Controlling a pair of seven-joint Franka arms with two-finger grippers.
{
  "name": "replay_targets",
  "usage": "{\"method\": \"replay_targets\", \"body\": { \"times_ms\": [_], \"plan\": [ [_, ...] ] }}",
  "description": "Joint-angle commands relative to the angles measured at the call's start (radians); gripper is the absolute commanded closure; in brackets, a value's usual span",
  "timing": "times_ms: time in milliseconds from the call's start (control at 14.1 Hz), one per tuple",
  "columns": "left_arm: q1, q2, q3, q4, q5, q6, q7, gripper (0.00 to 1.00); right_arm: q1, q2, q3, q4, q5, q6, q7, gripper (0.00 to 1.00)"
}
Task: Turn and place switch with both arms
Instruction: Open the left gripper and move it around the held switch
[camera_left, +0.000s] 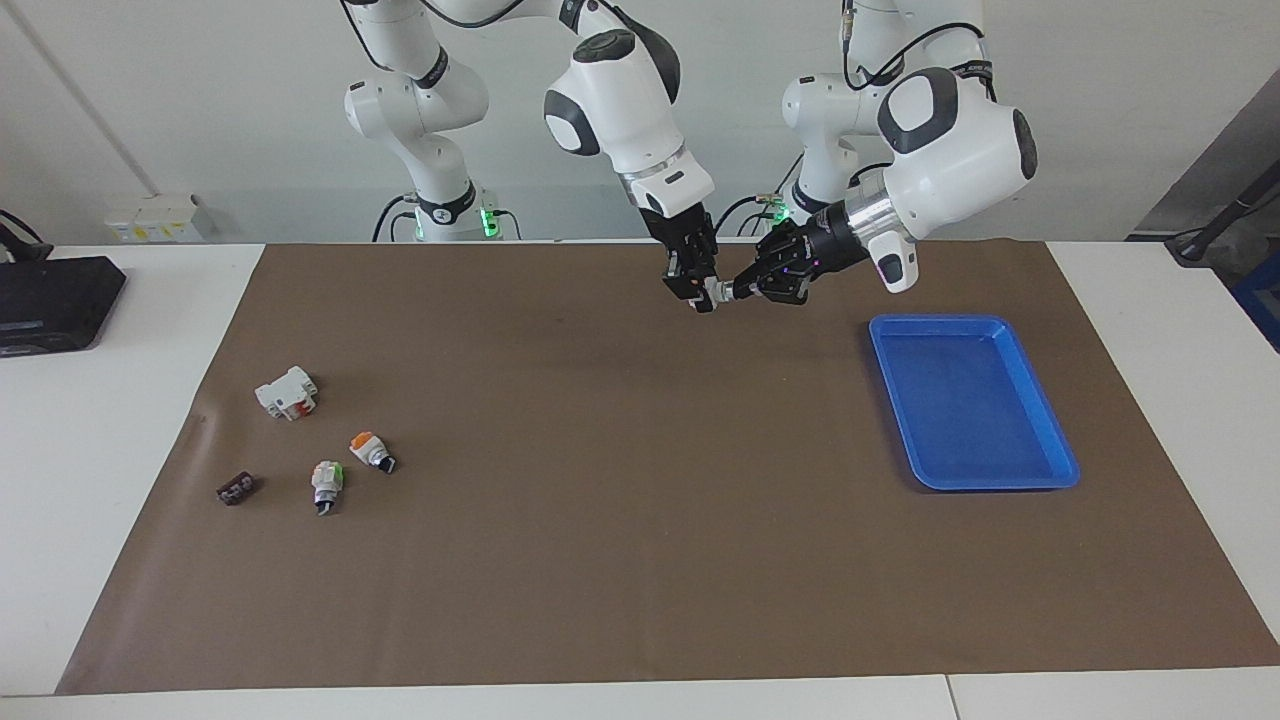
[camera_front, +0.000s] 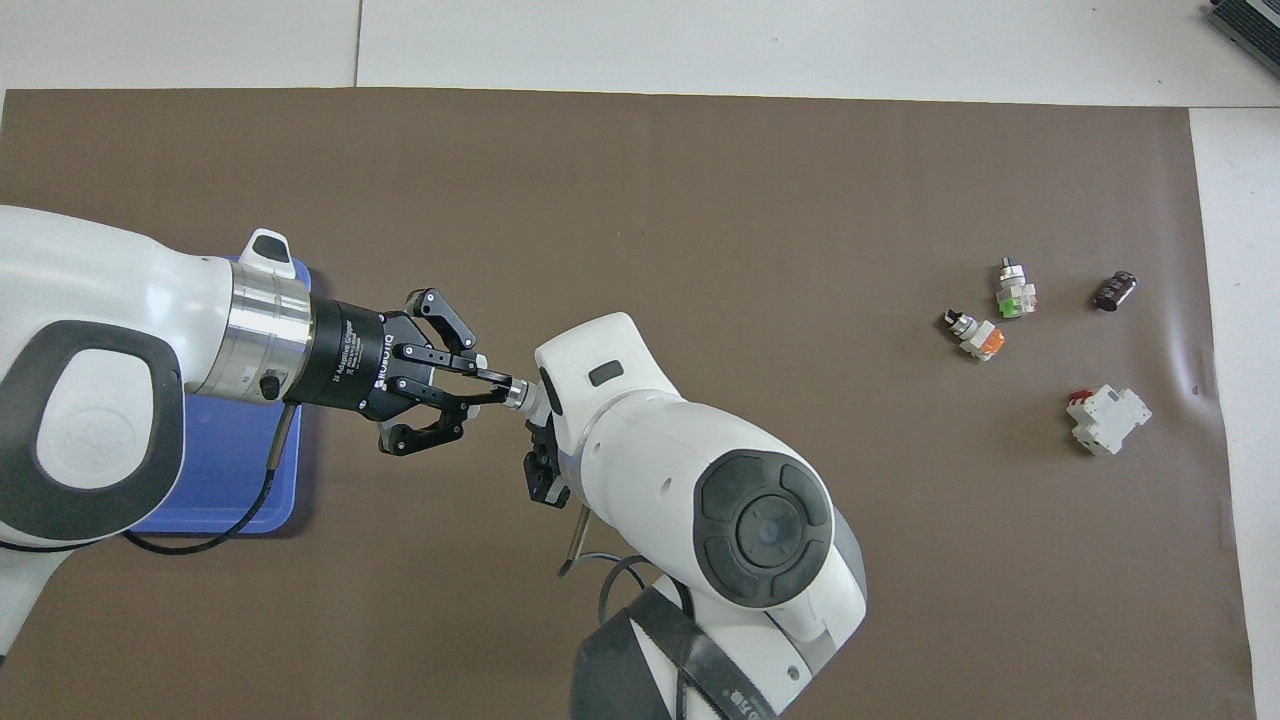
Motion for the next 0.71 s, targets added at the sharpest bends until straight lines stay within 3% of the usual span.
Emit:
{"method": "replay_targets", "body": {
  "times_ms": [0,284,639],
  "plan": [
    [-0.030,-0.019,0.003,-0.030,0.003,-0.005,0.162,1.00,0.004,0.007,0.006,0.020,-0.012,0.019,0.038,1.00],
    [-0.078,-0.016,0.003,-0.036,0.001,0.068,0.533,1.00,0.004,0.009,0.007,0.020,-0.012,0.019,0.038,1.00],
    [-0.092,-0.016,0.003,-0.041,0.001,0.104,0.814,1.00,0.004,0.007,0.007,0.020,-0.012,0.021,0.040,1.00]
  ]
}}
